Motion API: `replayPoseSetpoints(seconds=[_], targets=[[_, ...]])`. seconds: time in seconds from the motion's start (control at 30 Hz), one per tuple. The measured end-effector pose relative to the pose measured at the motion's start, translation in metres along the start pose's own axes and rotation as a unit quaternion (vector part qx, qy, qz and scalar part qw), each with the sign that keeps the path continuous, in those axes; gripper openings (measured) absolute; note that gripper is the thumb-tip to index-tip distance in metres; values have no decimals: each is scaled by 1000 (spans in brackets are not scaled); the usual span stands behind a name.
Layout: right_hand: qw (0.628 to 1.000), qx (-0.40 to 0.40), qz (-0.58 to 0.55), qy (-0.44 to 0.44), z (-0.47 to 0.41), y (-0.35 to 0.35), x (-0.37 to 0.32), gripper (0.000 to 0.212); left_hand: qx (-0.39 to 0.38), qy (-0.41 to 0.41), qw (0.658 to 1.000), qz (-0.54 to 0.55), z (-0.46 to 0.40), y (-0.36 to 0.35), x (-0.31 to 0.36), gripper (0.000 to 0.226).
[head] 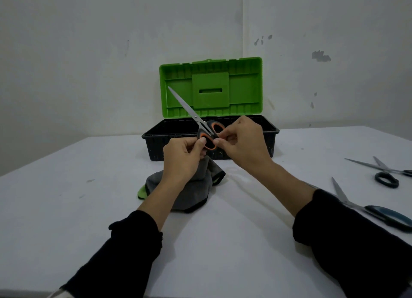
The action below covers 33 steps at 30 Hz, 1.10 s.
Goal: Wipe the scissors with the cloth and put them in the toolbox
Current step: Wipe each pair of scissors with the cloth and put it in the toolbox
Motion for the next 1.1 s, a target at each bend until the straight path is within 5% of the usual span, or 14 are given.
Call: replayPoseSetpoints(seconds=[0.17,0.3,0.47,0.6,0.9,1.1], targets=[[999,-18,25,11,-8,-4,8,22,-44,22,999,15,-4,-10,-5,18],[997,-26,68,-5,-23,-4,37,21,-104,-8,991,-89,-8,-34,-2,19],[995,-53,78,-26,-56,-4,90,17,-247,-53,935,-251,2,-99,-18,25],[987,-120,100,-38,-85,-25,131,16,-324,-40,906,-270,12,-137,-37,25],[918,-354,176,15,-103,-93,154,20,-321,-51,906,-271,16,-147,-47,24],[908,-367,196,40,-100,-105,152,18,-310,-66,907,-276,16,-147,-46,23]])
Point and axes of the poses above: each hand's wrist, its own z-axis away from the middle knuckle, its own y-axis out of the back of the hand, x = y × z, the point moved 10 cm from there along -z, towards the middle knuckle, and after that the axes turned 15 degrees about z, right-handed, at the moved point
